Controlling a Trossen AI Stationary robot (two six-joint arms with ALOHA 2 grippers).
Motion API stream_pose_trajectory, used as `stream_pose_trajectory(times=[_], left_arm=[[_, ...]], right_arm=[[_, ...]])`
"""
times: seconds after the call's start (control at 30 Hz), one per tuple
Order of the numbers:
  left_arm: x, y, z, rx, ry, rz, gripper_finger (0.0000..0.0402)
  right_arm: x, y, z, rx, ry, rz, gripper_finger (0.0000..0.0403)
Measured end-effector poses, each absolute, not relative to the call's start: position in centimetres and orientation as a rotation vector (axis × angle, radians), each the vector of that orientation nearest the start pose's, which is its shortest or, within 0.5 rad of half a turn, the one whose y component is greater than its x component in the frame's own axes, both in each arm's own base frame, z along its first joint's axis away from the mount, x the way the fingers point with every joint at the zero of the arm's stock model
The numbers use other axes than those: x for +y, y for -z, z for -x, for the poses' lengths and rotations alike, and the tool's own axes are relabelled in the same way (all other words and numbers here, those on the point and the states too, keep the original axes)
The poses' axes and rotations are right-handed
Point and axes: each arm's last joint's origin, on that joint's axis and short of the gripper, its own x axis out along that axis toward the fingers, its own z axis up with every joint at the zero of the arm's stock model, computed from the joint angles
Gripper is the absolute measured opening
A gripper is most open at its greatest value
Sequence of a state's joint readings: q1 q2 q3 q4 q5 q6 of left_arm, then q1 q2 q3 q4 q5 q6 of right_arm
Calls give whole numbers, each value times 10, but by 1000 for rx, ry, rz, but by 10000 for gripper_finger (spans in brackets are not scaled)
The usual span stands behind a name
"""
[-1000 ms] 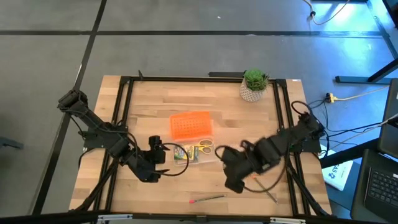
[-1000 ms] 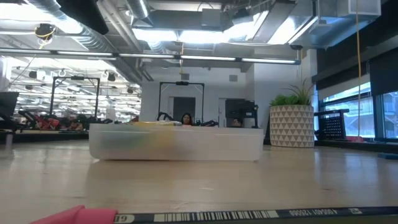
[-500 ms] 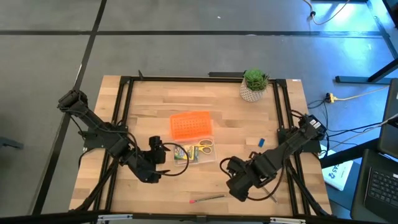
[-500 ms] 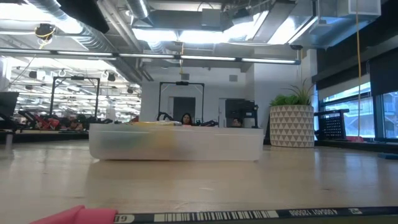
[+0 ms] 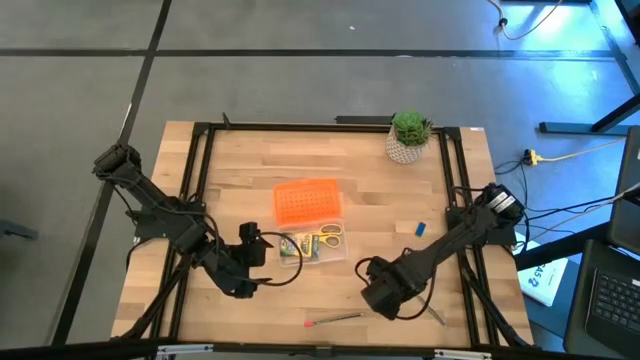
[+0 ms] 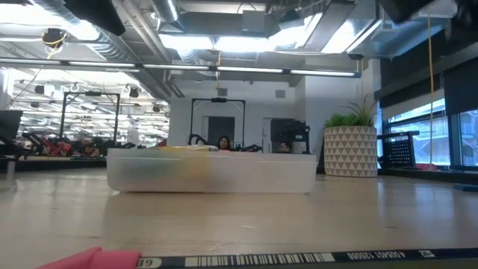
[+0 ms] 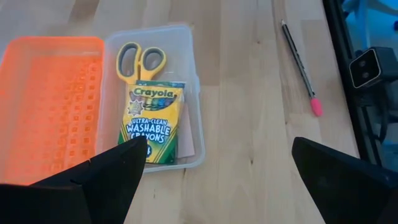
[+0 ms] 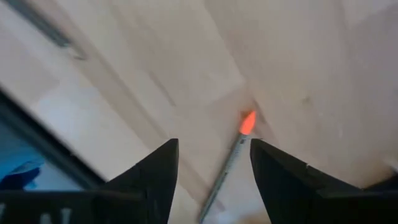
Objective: Pack school essentials
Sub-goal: Put the right black pencil into the supply box
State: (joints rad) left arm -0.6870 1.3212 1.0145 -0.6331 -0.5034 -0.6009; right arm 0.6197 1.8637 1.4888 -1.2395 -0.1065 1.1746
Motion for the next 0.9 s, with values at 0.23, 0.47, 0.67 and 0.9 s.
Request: stream_pose_trajectory(times=[0.23, 0.47, 0.67, 0.9], left_arm=[[-158, -270, -213, 757, -38, 76, 395], [-160, -271, -214, 747, -24, 92, 395], [-160, -272, -215, 741, -22, 97, 395], [-161, -274, -216, 718, -13, 115, 395]], right_arm=[[192, -191, -264, 1709, 461, -444, 201], [186, -165, -254, 1742, 467, -443, 201], [182, -152, -249, 1747, 472, -438, 201], [180, -140, -245, 1739, 456, -446, 187]])
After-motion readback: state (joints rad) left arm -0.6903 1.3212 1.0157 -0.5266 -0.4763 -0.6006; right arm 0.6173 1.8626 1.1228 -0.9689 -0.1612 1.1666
